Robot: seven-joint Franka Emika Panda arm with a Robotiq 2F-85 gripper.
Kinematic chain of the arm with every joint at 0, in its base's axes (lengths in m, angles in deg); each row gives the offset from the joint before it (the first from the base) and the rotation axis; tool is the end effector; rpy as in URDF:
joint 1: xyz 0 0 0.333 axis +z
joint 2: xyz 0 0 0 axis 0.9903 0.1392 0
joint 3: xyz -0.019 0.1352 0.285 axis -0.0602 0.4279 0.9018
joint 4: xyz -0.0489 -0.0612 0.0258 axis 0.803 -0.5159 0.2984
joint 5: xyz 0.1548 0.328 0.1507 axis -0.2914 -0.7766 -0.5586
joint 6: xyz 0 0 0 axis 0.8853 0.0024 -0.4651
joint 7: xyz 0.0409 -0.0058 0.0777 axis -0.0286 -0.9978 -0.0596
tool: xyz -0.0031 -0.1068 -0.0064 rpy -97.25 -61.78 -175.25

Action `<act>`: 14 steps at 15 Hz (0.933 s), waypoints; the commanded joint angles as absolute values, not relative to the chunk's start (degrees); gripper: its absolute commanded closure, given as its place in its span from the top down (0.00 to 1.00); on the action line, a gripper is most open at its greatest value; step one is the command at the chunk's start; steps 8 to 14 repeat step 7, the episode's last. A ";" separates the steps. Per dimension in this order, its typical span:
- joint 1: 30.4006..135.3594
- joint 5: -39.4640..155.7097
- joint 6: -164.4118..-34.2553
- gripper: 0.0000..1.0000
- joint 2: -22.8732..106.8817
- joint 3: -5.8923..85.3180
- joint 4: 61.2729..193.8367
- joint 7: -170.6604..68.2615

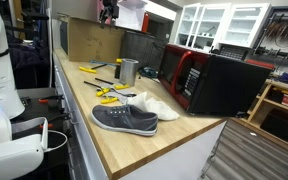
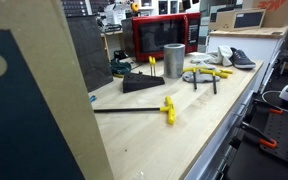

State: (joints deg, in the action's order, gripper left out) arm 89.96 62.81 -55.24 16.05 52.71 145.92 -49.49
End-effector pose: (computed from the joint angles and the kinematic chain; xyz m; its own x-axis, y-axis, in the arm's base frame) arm 0.4701 0.1337 0.5425 0.9692 0.1768 -0.1712 0.2066 -0.9625 0.1757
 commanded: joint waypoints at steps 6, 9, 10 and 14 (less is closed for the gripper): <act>89.78 61.97 -54.87 1.00 15.59 52.69 145.72 -49.47; 89.78 61.96 -54.86 1.00 15.59 52.68 145.72 -49.47; 89.78 61.96 -54.86 1.00 15.59 52.68 145.72 -49.47; 89.78 61.96 -54.86 1.00 15.59 52.68 145.72 -49.47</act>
